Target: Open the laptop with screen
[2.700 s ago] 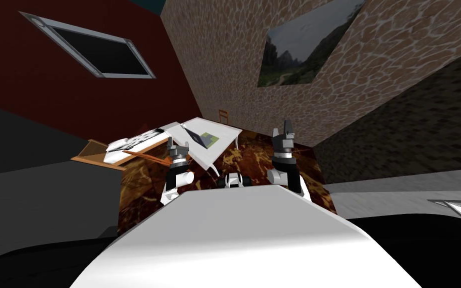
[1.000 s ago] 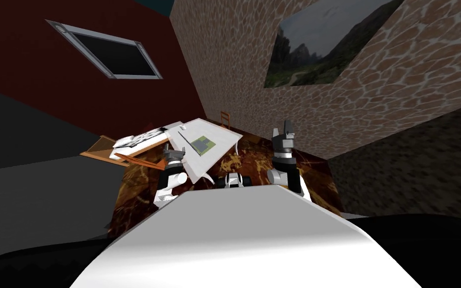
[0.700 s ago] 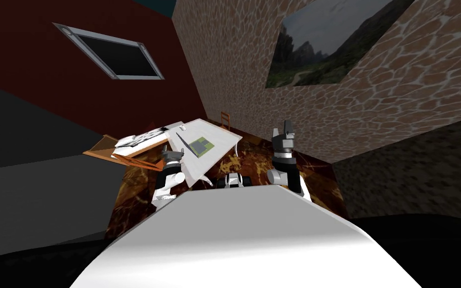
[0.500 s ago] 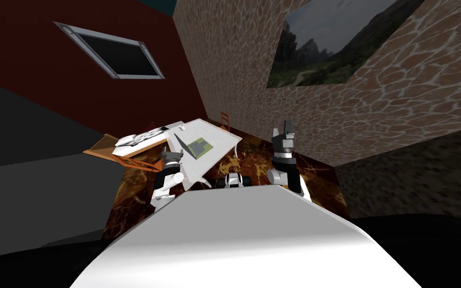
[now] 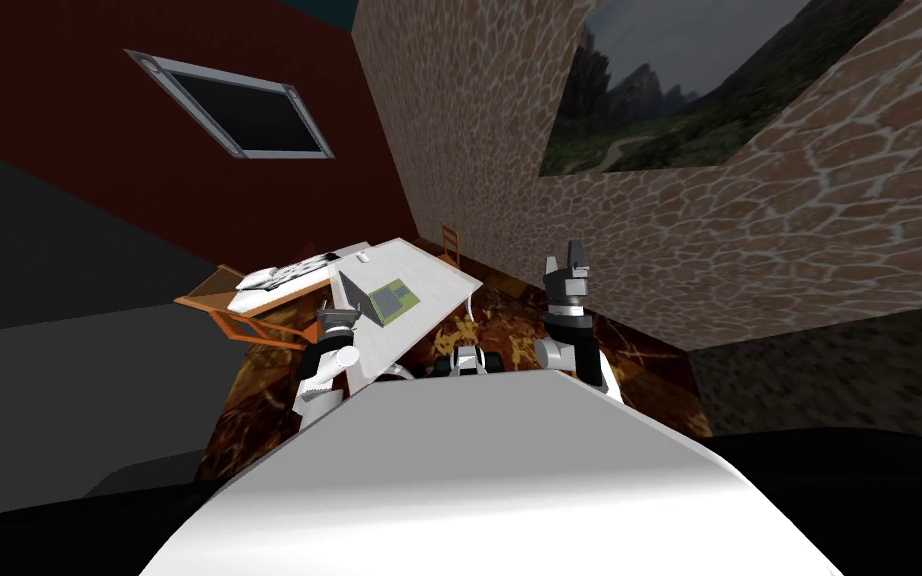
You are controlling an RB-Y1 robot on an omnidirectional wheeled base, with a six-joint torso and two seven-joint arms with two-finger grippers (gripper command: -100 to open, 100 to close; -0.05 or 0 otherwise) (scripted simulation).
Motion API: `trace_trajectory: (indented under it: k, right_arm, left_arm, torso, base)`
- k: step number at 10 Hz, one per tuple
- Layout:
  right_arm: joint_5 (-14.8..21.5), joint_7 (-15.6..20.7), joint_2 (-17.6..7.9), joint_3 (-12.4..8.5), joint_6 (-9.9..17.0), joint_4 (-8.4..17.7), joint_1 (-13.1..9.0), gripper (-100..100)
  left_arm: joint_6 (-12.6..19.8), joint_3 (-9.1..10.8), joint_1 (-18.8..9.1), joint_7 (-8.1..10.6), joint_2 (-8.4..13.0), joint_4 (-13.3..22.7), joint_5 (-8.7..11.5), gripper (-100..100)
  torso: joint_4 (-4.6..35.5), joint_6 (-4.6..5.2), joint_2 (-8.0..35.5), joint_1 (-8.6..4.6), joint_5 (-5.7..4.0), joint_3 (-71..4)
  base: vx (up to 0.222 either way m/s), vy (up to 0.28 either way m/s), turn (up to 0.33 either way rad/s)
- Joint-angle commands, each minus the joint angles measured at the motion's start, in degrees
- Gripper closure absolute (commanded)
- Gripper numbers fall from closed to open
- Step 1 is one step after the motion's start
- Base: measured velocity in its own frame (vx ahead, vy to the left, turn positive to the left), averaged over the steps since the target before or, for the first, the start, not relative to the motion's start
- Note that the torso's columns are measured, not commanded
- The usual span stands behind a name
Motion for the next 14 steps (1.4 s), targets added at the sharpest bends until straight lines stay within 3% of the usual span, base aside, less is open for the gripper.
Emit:
trace_trajectory:
  k: [1,3,4,7,11,12,13,14]
  right_arm:
    - [0.00,0.00,0.00,0.00,0.00,0.00,0.00,0]
    - [0.00,0.00,-0.01,0.00,0.00,0.00,-0.02,0]
    - [0.00,0.00,-0.01,-0.01,0.00,0.01,-0.02,0]
    - [0.00,0.00,0.00,0.00,0.00,0.00,-0.01,0]
    - [0.00,0.00,0.00,0.01,0.00,0.00,-0.01,0]
    - [0.00,0.00,0.00,0.00,0.00,0.00,-0.01,0]
    - [0.00,0.00,-0.01,-0.01,0.00,0.00,-0.02,0]
    - [0.00,0.00,-0.02,-0.01,0.00,0.00,-0.02,0]
  left_arm:
    - [1.77,1.74,-0.21,2.19,1.17,2.44,2.85,-100]
    - [0.89,1.15,0.16,2.04,1.31,2.32,2.54,-100]
    - [0.88,1.13,0.15,2.02,1.30,2.30,2.53,100]
    - [3.15,1.68,0.18,-0.93,4.27,3.73,-0.67,100]
    - [6.56,2.50,0.24,-5.36,8.73,5.88,-5.47,100]
    - [5.47,2.28,0.43,-4.35,8.02,5.53,-4.49,100]
    - [5.38,2.95,0.42,-3.05,6.94,4.99,-2.99,-100]
    - [5.25,3.30,0.42,-2.26,6.35,4.67,-2.15,-100]
  torso:
    - [0.01,-0.01,0.10,-0.02,0.00,0.04]
    - [0.08,0.01,0.32,0.20,0.05,0.18]
    - [0.10,-0.01,0.36,0.23,0.07,0.22]
    - [-0.14,0.15,-0.28,-0.31,0.00,-0.16]
    - [-0.19,0.20,-0.28,0.09,0.22,-0.15]
    - [-0.07,0.04,-0.11,0.12,0.09,-0.06]
    - [0.04,-0.01,0.21,0.31,0.09,0.12]
    - [0.10,-0.05,0.36,0.40,0.12,0.23]
  base:
    - [0.119,-0.122,0.069]
    - [0.035,-0.033,0.007]
    - [0.006,-0.005,0.000]
    - [0.078,-0.116,0.011]
    - [0.085,-0.176,-0.024]
    - [0.048,-0.074,0.004]
    - [0.011,0.009,0.097]
    - [0.001,0.043,0.063]
